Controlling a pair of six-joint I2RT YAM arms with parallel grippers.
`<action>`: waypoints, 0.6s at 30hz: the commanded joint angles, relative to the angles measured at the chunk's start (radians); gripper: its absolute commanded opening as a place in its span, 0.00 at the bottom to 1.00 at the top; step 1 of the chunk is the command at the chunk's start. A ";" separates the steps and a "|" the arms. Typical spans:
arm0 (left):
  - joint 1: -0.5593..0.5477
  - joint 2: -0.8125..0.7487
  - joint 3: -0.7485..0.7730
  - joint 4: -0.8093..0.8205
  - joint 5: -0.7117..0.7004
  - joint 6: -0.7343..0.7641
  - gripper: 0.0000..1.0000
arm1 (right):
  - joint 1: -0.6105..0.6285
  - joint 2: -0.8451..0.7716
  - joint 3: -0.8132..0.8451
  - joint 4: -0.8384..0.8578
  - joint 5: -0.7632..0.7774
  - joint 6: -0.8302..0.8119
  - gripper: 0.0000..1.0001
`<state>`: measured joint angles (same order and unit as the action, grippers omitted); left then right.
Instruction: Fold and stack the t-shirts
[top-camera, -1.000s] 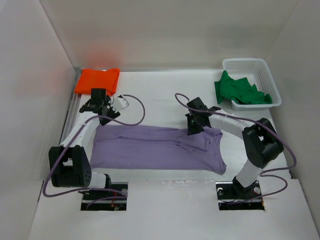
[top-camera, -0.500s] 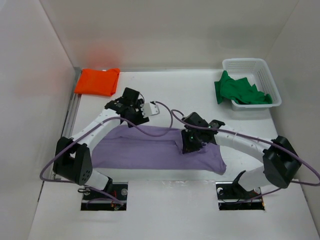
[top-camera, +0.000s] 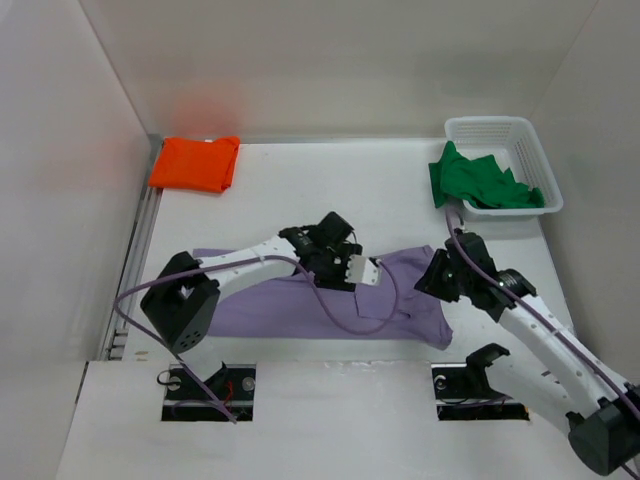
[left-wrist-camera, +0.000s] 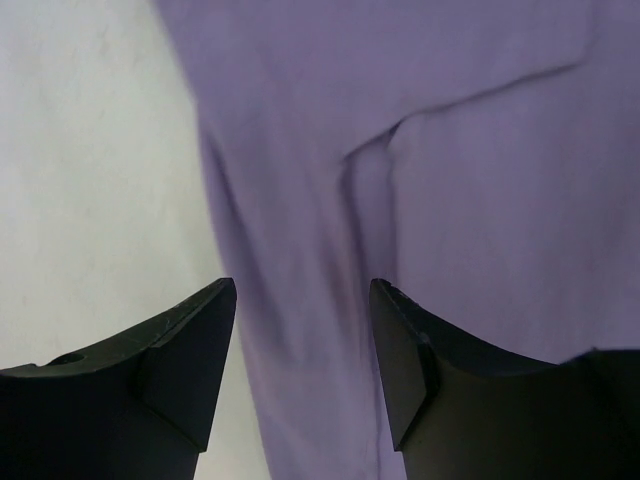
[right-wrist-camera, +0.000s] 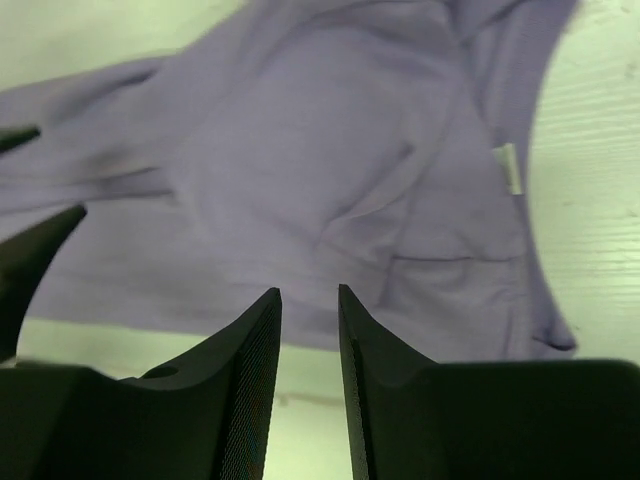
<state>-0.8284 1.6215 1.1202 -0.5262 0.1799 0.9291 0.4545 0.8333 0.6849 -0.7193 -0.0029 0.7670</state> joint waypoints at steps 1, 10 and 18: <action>-0.065 0.044 0.035 0.084 0.082 0.115 0.54 | -0.015 0.074 -0.030 0.082 0.057 0.018 0.34; -0.119 0.069 0.023 0.084 0.234 0.163 0.49 | 0.114 0.194 -0.058 0.138 0.086 0.032 0.40; -0.090 0.003 -0.063 0.095 0.201 0.073 0.47 | 0.230 0.348 -0.004 0.158 0.142 0.034 0.40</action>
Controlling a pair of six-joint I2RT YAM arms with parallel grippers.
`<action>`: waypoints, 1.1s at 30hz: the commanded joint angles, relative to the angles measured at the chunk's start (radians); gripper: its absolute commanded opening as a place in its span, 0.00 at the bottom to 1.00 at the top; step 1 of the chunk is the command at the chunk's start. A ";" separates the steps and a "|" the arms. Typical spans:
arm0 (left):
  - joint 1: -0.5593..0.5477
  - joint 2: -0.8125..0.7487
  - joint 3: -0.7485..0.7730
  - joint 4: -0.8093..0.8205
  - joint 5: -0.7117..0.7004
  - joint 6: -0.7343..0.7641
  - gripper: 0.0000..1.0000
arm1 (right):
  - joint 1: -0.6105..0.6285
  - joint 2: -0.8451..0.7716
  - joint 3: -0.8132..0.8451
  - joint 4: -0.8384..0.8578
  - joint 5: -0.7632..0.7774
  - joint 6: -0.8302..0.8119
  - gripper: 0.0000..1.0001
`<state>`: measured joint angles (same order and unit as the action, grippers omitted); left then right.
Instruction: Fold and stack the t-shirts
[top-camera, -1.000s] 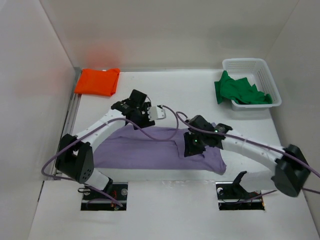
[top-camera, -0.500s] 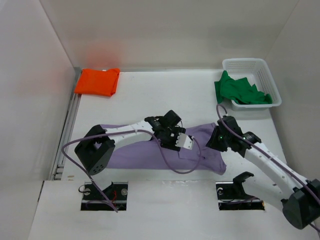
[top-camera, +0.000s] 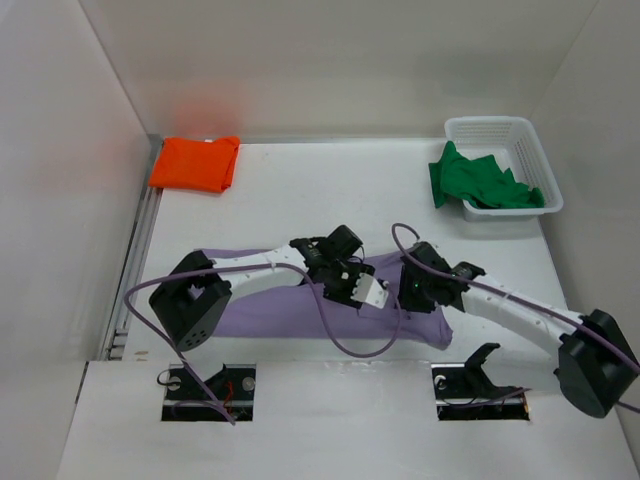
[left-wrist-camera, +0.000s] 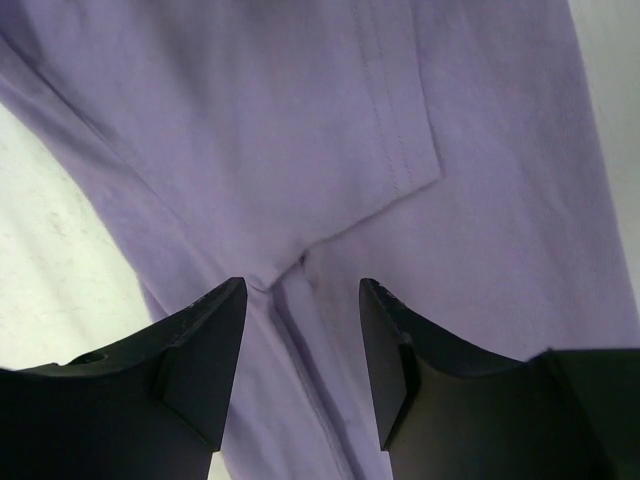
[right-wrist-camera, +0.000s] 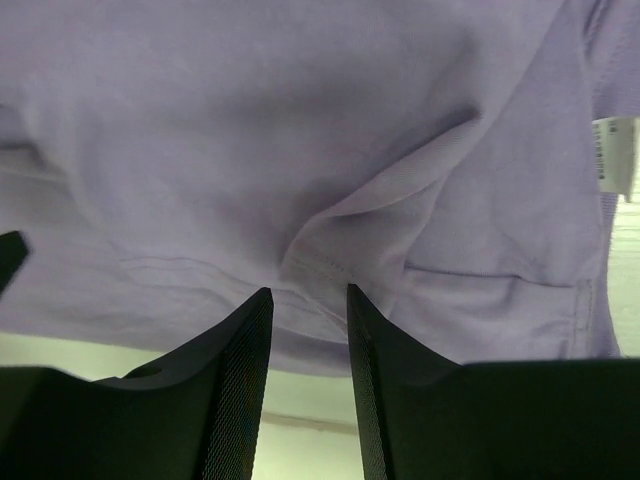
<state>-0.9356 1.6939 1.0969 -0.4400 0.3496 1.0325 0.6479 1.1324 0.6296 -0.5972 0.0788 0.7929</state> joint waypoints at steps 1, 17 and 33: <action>0.028 -0.083 -0.055 0.001 0.025 -0.034 0.47 | 0.048 0.068 0.064 0.028 0.076 0.006 0.40; 0.142 -0.188 -0.126 -0.060 0.025 -0.055 0.47 | 0.097 0.211 0.140 -0.055 0.134 -0.055 0.37; 0.136 -0.180 -0.129 -0.051 0.019 -0.045 0.48 | 0.097 0.262 0.127 -0.055 0.110 -0.075 0.12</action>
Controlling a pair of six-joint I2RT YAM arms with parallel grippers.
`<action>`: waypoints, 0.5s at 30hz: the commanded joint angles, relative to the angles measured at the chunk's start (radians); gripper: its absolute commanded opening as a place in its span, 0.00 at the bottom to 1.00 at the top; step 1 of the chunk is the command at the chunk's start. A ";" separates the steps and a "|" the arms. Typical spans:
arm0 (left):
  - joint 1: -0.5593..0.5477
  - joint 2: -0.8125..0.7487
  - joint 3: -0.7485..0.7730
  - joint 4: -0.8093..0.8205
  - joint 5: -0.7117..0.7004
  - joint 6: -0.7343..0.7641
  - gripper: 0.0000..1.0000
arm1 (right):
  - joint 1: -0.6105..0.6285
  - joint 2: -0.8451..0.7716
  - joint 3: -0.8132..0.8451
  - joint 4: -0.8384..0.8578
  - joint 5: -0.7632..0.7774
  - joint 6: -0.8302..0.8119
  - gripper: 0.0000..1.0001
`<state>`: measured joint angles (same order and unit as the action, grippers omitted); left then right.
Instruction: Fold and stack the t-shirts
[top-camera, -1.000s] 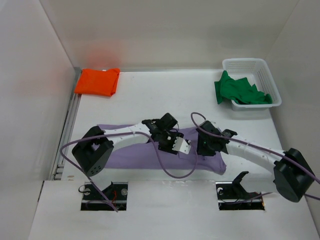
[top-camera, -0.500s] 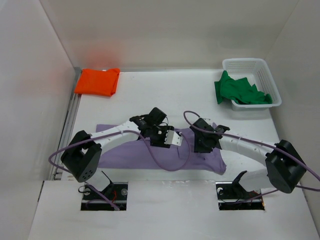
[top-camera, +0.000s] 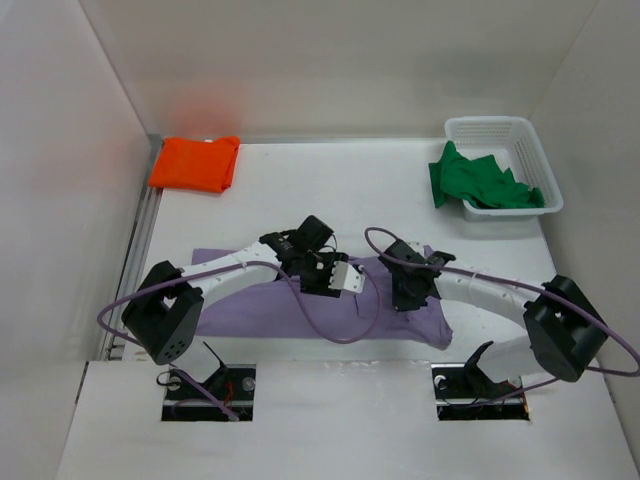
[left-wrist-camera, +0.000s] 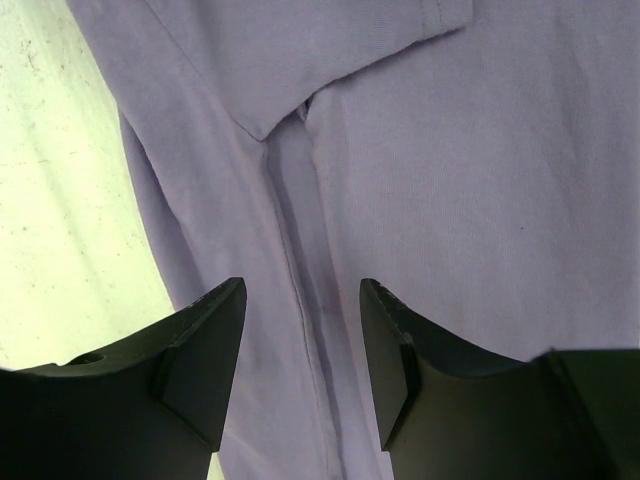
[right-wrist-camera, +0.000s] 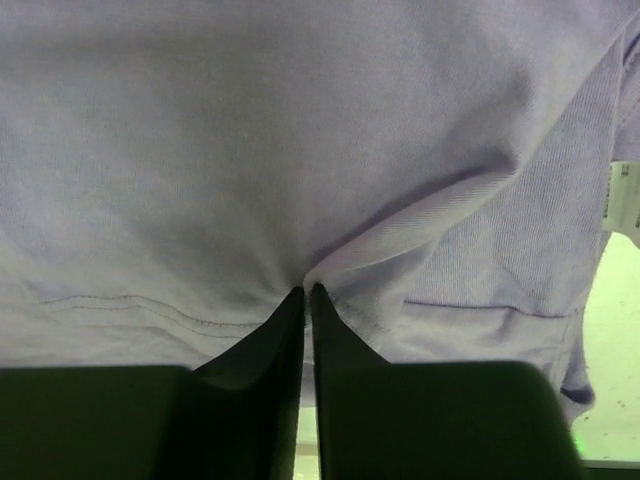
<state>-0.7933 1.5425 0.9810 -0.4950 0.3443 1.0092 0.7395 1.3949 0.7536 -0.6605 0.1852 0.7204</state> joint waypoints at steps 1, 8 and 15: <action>-0.008 -0.028 -0.015 0.006 0.022 -0.021 0.48 | 0.005 -0.008 0.004 0.004 0.005 -0.001 0.08; -0.034 0.002 0.037 0.067 0.008 0.017 0.48 | -0.025 -0.209 -0.051 -0.076 0.005 0.057 0.00; -0.099 0.099 0.145 0.023 0.194 0.175 0.49 | -0.076 -0.390 -0.132 -0.099 -0.018 0.132 0.00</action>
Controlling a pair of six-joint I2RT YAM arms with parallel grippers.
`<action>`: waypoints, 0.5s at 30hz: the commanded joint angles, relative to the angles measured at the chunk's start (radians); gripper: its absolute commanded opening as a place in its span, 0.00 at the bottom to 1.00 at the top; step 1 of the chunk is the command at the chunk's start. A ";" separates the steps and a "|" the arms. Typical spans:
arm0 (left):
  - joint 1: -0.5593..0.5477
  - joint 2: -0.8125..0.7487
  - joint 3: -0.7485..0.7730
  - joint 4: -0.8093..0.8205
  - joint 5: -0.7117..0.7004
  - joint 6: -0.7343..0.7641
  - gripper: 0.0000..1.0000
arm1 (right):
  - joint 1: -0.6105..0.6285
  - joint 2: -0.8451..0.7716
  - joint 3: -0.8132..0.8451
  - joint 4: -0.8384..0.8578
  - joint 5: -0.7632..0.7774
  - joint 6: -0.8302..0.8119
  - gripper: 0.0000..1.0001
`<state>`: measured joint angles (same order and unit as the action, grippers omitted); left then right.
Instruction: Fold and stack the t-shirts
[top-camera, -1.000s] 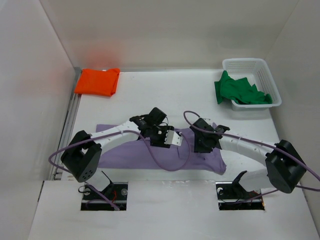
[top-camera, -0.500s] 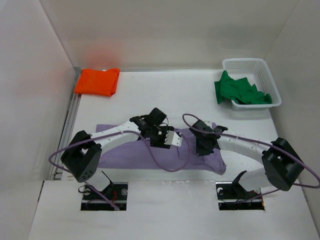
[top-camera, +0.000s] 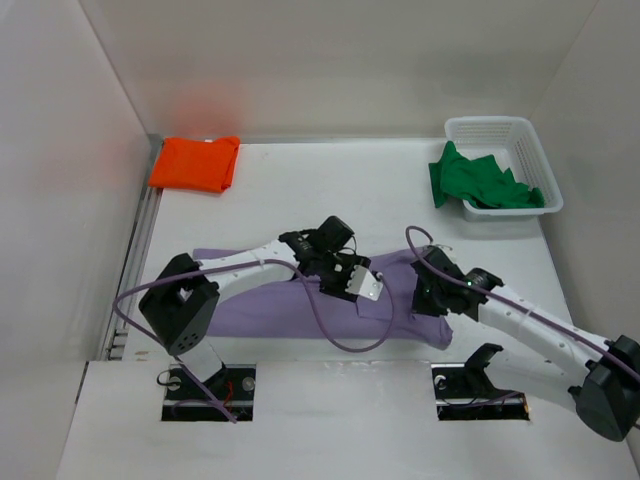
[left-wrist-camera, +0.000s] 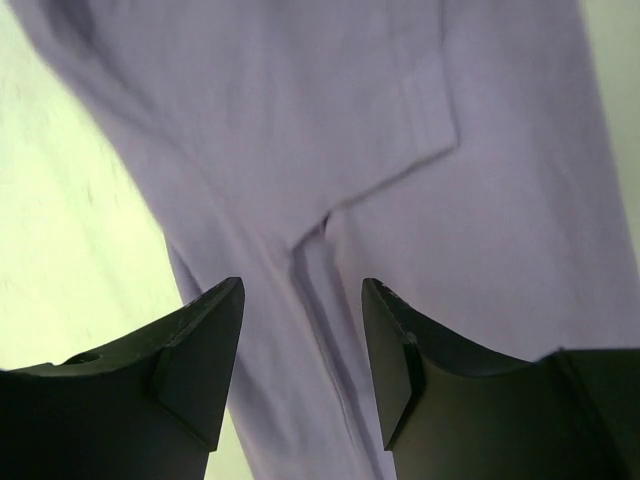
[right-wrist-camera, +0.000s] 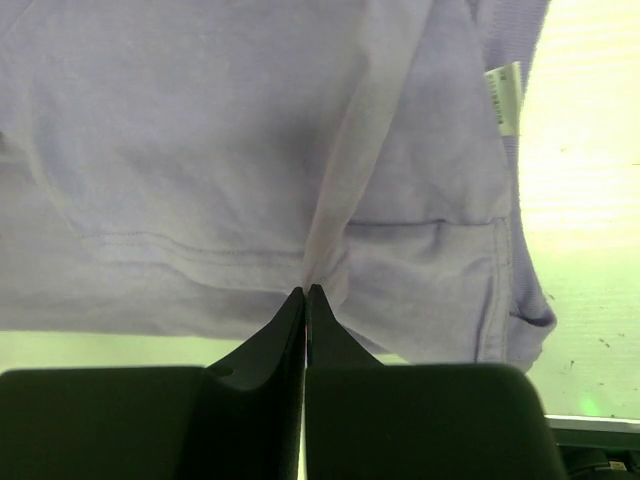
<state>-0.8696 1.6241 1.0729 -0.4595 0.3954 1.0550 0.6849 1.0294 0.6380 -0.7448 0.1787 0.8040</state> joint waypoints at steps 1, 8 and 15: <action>-0.027 0.031 0.062 -0.028 0.163 0.161 0.50 | -0.029 -0.032 -0.021 -0.010 -0.012 0.053 0.00; -0.050 0.086 0.107 -0.131 0.249 0.440 0.46 | -0.063 -0.074 -0.046 -0.004 -0.018 0.089 0.00; -0.058 0.125 0.122 -0.211 0.293 0.588 0.35 | -0.086 -0.081 -0.051 0.007 -0.024 0.089 0.01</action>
<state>-0.9176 1.7432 1.1542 -0.6048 0.5968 1.5036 0.6067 0.9638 0.5892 -0.7517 0.1577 0.8726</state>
